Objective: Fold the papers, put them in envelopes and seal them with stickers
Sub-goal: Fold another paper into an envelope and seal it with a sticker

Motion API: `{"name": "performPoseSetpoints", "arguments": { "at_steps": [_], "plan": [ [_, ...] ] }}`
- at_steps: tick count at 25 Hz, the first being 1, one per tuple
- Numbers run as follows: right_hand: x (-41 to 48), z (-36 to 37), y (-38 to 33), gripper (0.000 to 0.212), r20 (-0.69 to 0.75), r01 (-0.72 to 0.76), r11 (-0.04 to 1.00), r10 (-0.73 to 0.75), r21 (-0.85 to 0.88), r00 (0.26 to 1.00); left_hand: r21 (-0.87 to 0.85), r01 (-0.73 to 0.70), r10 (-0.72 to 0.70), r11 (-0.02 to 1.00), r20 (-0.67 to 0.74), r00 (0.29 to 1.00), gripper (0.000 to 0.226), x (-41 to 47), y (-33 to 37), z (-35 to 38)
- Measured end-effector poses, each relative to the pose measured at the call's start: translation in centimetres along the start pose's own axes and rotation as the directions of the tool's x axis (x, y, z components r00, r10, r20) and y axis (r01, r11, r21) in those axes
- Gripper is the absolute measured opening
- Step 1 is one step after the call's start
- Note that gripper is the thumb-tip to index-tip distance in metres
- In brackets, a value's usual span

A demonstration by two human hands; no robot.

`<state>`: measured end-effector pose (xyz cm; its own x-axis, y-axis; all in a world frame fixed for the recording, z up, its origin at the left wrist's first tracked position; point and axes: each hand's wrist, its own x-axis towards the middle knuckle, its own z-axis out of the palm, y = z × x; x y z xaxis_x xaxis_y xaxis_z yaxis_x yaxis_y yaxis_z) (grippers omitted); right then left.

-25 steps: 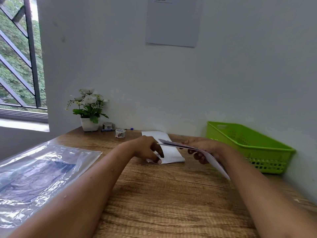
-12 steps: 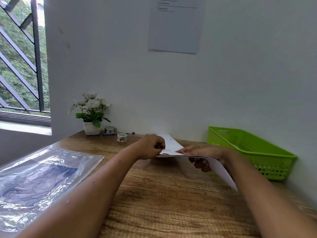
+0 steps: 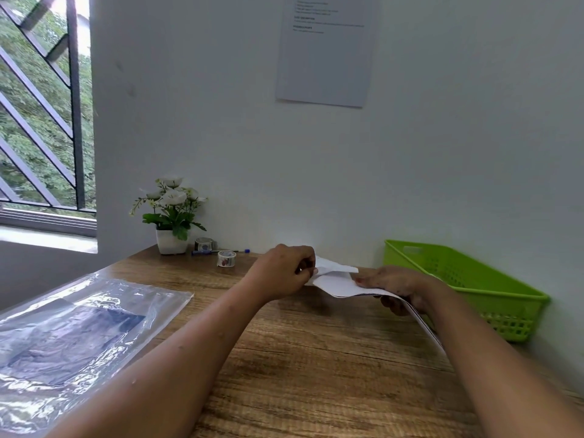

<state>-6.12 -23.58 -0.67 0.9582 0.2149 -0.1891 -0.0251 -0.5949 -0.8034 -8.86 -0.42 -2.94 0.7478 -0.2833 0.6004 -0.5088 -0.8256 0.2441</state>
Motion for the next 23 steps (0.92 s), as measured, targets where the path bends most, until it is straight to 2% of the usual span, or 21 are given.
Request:
{"name": "performPoseSetpoints", "arguments": {
  "at_steps": [1, 3, 8, 12, 14, 17, 20, 23],
  "plan": [
    [0.2, -0.2, 0.1, 0.028, -0.058, -0.001, 0.999, 0.003, 0.039, 0.998, -0.003, -0.008, 0.008, 1.0, -0.007, 1.0, 0.01, 0.0, 0.2, 0.0],
    [0.2, -0.1, 0.1, 0.017, -0.15, 0.023, 0.996, -0.009, 0.091, 0.989, 0.0, -0.022, 0.022, 1.0, 0.017, 1.0, 0.012, 0.0, 0.4, 0.2],
    [0.8, 1.5, -0.5, 0.017, -0.304, 0.058, 0.995, -0.031, 0.082, 0.952, -0.03, -0.05, 0.052, 0.998, 0.087, 0.995, 0.013, -0.2, 0.9, 1.2],
    [2.1, 2.8, -0.2, 0.032, -0.389, 0.055, 0.998, -0.034, 0.044, 0.92, -0.072, -0.066, 0.075, 0.995, 0.139, 0.987, 0.012, -0.4, 1.6, 2.1],
    [1.6, 2.5, -0.4, 0.039, -0.29, 0.045, 0.994, -0.013, 0.103, 0.957, -0.05, -0.068, 0.074, 0.996, 0.138, 0.988, 0.012, -0.5, 1.8, 2.3],
    [-0.5, 0.5, -0.5, 0.061, 0.045, -0.041, 0.96, 0.029, 0.277, 0.999, 0.015, -0.05, 0.048, 0.999, 0.101, 0.994, 0.016, -0.4, 1.8, 2.3],
    [-2.2, -1.3, -0.3, 0.064, 0.284, -0.115, 0.975, 0.059, 0.187, 0.957, 0.04, -0.038, 0.036, 0.998, 0.054, 0.998, 0.015, -0.4, 1.7, 2.2],
    [-2.8, -1.7, -0.5, 0.061, 0.356, -0.102, 0.986, 0.05, 0.129, 0.933, 0.054, -0.031, 0.028, 0.998, 0.044, 0.999, 0.014, -0.5, 1.6, 2.4]
  ]
}}
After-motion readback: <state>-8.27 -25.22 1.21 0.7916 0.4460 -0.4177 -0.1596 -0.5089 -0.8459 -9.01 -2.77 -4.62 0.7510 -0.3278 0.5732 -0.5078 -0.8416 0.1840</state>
